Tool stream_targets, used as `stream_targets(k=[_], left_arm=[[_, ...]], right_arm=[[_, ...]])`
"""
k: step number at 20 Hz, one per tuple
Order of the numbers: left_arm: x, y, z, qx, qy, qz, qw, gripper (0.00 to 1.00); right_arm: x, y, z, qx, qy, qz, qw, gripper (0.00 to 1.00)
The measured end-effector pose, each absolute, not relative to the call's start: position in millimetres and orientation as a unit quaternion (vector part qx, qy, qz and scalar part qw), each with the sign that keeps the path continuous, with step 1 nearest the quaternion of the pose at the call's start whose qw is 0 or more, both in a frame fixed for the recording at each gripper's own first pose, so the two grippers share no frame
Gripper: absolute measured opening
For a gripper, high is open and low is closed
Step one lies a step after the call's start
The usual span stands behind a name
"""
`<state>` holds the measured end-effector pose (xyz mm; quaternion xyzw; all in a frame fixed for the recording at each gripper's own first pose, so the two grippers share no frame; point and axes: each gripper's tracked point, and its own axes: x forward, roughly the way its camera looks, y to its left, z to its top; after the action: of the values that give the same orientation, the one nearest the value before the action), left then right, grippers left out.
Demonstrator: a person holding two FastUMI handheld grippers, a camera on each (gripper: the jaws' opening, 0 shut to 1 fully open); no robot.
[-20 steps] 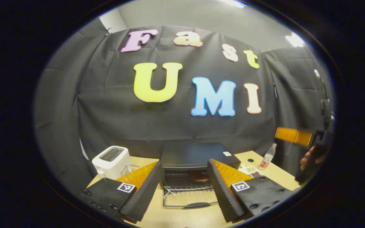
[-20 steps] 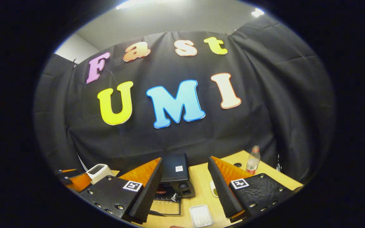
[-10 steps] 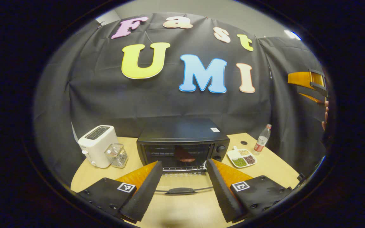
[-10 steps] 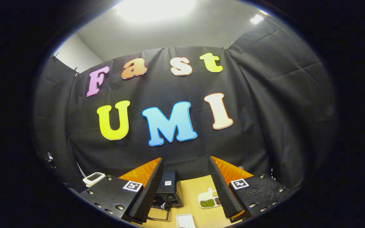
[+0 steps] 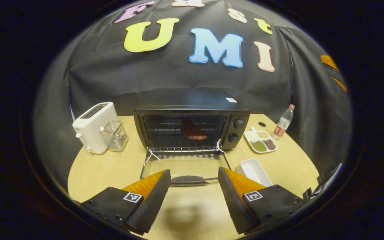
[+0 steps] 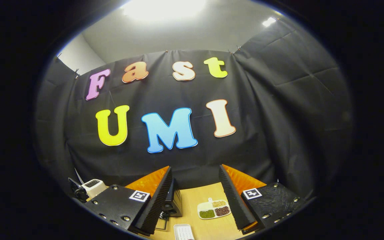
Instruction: Open the electric oven with the left hand, put the food in, and close the electric oven.
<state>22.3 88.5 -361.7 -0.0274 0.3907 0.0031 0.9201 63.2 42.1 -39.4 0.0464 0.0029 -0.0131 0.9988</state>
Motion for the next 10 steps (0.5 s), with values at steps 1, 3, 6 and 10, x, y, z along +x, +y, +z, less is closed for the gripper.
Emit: stream_targets(k=[1,3,6,10], left_arm=[[22.1,89.7,-371.3,-0.030,0.400,0.004,0.916,0.95],[18.6,91.7,-388.6,-0.036,0.425,0.009,0.904,0.95],[14.3,96.3,-417.6,-0.040,0.470,0.022,0.881,0.96],[10.5,95.7,-449.9,-0.041,0.523,0.020,0.851,0.95]], right_arm=[[63.9,37.8,-41.4,0.046,0.005,-0.017,0.999,0.86],[64.9,26.4,-43.5,0.047,0.009,-0.023,0.999,0.86],[68.1,19.4,-51.5,0.051,0.020,-0.030,0.998,0.86],[73.5,10.5,-58.0,0.053,0.028,-0.038,0.997,0.86]])
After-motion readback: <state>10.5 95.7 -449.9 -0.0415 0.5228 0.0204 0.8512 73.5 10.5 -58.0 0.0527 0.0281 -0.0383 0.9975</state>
